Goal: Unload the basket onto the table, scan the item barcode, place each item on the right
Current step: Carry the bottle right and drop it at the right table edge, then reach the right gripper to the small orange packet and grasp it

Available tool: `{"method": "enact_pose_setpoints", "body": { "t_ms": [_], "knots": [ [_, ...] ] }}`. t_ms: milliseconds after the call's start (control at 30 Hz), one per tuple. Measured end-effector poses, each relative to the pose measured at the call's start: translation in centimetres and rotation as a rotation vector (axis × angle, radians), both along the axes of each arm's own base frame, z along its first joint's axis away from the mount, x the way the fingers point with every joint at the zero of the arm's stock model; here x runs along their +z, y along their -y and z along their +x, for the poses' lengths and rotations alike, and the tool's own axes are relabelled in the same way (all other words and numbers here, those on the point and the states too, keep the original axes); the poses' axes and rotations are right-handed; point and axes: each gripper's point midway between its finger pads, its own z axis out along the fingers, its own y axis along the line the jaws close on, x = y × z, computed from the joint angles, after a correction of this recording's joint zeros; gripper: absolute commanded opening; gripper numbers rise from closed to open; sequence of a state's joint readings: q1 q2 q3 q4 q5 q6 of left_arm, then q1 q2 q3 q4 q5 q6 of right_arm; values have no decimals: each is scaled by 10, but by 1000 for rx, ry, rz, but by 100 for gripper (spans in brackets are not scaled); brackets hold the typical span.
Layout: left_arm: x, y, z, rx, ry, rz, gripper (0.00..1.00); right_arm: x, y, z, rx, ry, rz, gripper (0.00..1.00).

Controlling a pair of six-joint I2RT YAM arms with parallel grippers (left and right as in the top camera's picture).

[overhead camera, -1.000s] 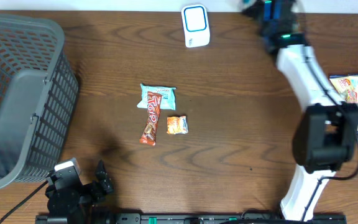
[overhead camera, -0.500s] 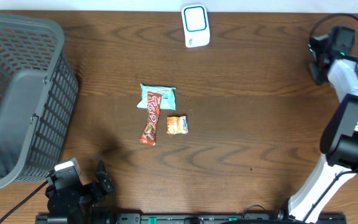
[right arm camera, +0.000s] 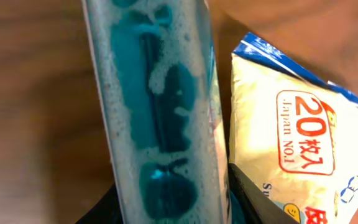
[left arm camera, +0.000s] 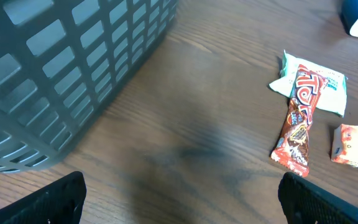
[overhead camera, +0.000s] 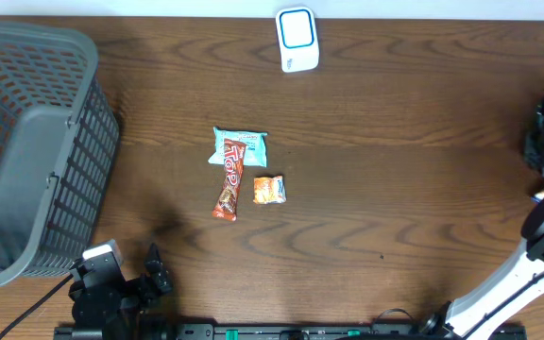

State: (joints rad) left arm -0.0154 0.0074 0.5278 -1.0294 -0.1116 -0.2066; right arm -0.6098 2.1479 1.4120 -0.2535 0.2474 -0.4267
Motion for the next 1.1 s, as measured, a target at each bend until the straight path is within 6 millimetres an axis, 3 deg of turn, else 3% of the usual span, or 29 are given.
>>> {"method": "enact_pose_setpoints", "body": {
  "t_ms": [33, 67, 100, 233, 433, 533, 700, 800, 867, 967, 1100],
  "knots": [
    [0, 0, 0, 0, 0, 0, 99, 0, 6, -4, -21, 4, -1, 59],
    [0, 0, 0, 0, 0, 0, 99, 0, 10, -7, -39, 11, 1, 91],
    [0, 0, 0, 0, 0, 0, 99, 1, 12, -9, -49, 14, -3, 99],
    [0, 0, 0, 0, 0, 0, 99, 9, 16, -4, -73, 50, -14, 99],
    [0, 0, 0, 0, 0, 0, 99, 24, 4, 7, -69, 88, -11, 99],
    [0, 0, 0, 0, 0, 0, 99, 54, -5, 18, -47, 140, -35, 99],
    [0, 0, 0, 0, 0, 0, 99, 122, -22, 29, -13, 248, -90, 99],
    [0, 0, 0, 0, 0, 0, 99, 146, -33, 33, 15, 282, -90, 99],
    [0, 0, 0, 0, 0, 0, 99, 148, -43, 35, 44, 286, -58, 99],
    [0, 0, 0, 0, 0, 0, 99, 134, -67, 39, 112, 269, 45, 99],
    [0, 0, 0, 0, 0, 0, 99, 131, -103, 55, 200, 335, 200, 99]
  ]
}}
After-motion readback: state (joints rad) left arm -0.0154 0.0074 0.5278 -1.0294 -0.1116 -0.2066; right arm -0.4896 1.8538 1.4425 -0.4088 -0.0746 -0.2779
